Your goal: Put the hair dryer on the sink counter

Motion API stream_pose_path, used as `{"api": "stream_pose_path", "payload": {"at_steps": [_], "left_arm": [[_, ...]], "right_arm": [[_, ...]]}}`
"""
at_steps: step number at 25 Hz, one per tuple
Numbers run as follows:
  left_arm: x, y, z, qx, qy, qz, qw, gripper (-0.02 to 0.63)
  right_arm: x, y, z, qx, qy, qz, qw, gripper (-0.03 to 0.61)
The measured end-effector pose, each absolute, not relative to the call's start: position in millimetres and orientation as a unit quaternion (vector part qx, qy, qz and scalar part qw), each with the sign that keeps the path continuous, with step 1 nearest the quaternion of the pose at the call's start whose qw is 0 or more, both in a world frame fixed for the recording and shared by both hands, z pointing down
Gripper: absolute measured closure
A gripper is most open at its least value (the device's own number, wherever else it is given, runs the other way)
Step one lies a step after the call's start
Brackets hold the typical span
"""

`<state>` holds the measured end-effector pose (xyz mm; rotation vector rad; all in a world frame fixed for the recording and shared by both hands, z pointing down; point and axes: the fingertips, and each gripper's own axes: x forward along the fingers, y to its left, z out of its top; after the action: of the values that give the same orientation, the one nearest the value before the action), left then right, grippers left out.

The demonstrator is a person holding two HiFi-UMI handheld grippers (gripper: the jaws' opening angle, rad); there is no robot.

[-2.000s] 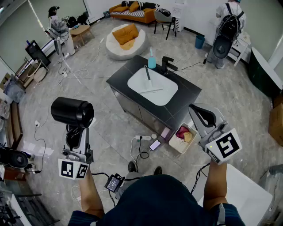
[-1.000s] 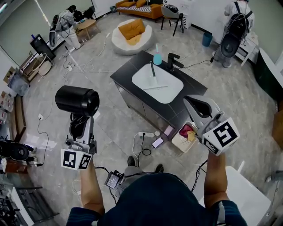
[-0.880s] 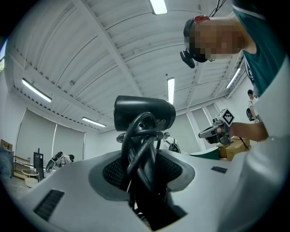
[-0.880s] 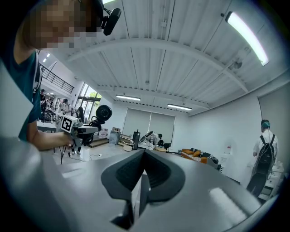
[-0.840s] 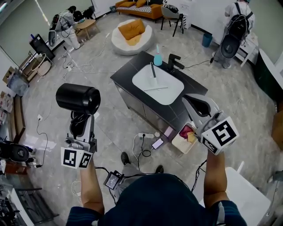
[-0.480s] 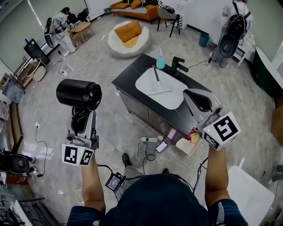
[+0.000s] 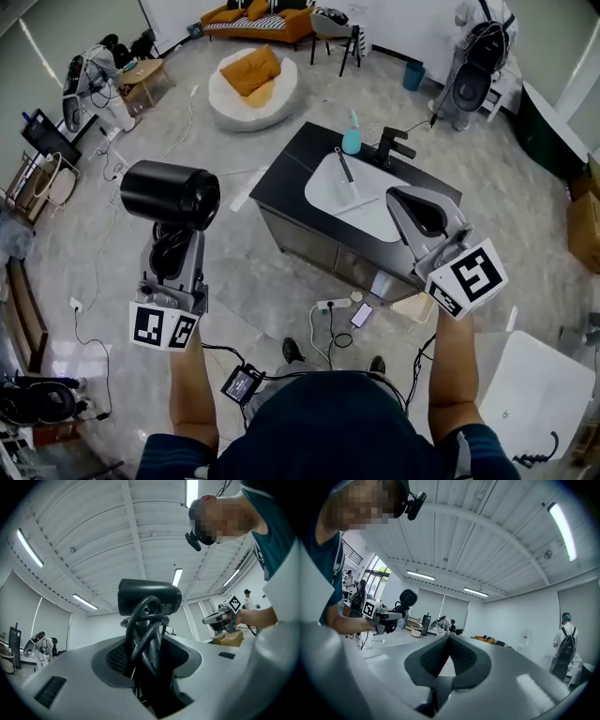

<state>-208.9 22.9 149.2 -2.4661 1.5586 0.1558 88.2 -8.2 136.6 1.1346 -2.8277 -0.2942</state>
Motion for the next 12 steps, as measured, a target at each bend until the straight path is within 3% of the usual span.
{"api": "stream_pose_path", "payload": {"at_steps": [12], "left_arm": [[-273.7, -57.4, 161.5, -0.867, 0.484, 0.061, 0.103, 0.440]], "right_arm": [[3.2, -52.8, 142.9, 0.410, -0.906, -0.094, 0.057, 0.569]]}}
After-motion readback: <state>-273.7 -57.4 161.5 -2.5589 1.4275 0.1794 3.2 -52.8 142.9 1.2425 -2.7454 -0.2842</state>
